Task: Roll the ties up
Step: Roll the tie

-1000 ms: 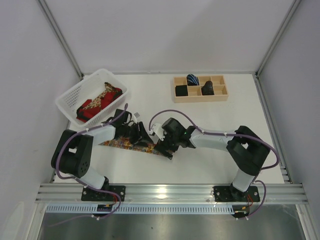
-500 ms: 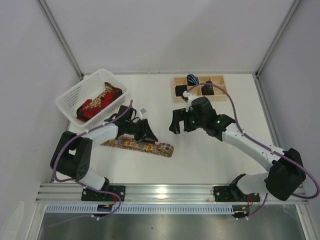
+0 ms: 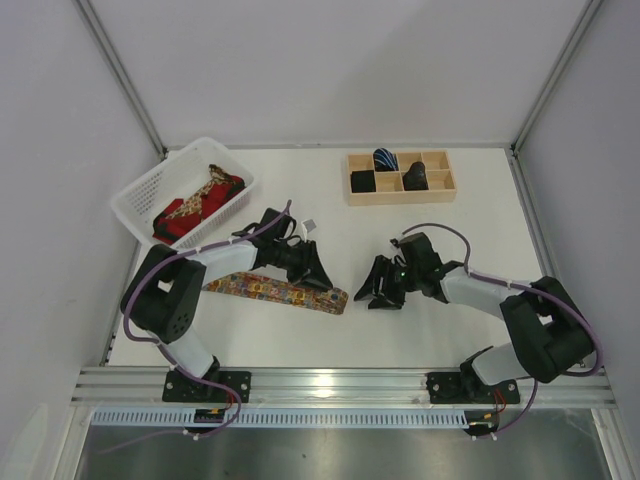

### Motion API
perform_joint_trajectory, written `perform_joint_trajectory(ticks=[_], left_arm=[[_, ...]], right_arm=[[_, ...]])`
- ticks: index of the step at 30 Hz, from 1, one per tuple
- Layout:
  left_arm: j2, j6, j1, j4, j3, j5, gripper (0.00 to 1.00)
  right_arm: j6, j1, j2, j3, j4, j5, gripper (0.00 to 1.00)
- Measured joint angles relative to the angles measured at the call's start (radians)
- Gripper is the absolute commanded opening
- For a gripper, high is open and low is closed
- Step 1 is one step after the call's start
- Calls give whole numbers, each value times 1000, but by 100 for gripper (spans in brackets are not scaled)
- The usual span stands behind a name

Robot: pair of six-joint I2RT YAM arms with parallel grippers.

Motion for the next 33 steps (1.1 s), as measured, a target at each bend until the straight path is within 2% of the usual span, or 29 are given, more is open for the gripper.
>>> perform_joint_trajectory(ticks=[5,16,24,33], left_arm=[[3,6,0,0,-1,-1,31],[43,9,0,10,-14,-13,27],[43,17,3,15,-52,-21,27],[43,27,23,24,-74,-21,26]], right_arm=[[79,-14,5,-54,151,-56,70],[183,-13,135,-95,394,-154,68],[196,12,219,-70,443,-184,70],[173,66,288,10,427,-188,66]])
